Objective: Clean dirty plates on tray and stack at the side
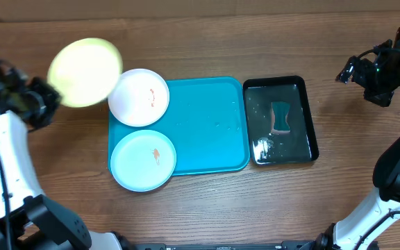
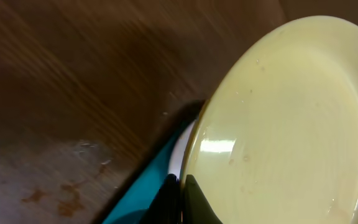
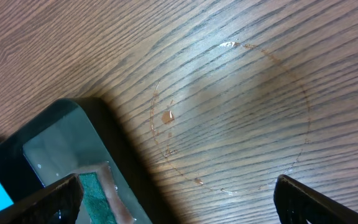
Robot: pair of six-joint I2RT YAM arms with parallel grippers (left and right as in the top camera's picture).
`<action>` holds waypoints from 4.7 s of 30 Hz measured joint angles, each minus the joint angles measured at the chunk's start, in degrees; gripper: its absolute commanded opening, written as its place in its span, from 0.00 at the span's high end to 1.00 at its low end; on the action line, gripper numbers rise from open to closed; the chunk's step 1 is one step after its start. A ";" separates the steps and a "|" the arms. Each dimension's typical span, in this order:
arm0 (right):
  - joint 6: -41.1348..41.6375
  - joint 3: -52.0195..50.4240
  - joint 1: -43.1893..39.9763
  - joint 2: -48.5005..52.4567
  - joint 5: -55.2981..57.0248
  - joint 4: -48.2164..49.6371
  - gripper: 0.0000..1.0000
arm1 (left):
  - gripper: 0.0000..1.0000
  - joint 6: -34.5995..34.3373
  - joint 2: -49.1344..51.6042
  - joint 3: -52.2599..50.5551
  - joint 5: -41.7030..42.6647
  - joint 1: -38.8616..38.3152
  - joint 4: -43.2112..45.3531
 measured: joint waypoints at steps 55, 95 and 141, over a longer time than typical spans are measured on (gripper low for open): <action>0.00 0.00 0.00 0.00 0.00 -0.04 0.00 | 0.16 1.51 7.37 -24.35 -14.56 2.71 30.32; 2.03 0.02 0.00 0.00 -2.86 -0.11 0.00 | 0.96 3.52 -6.47 -20.09 -4.20 -39.63 14.27; 32.41 -20.37 33.53 0.00 -5.31 18.47 0.96 | 0.96 7.65 -3.26 -20.11 -2.05 -39.89 15.74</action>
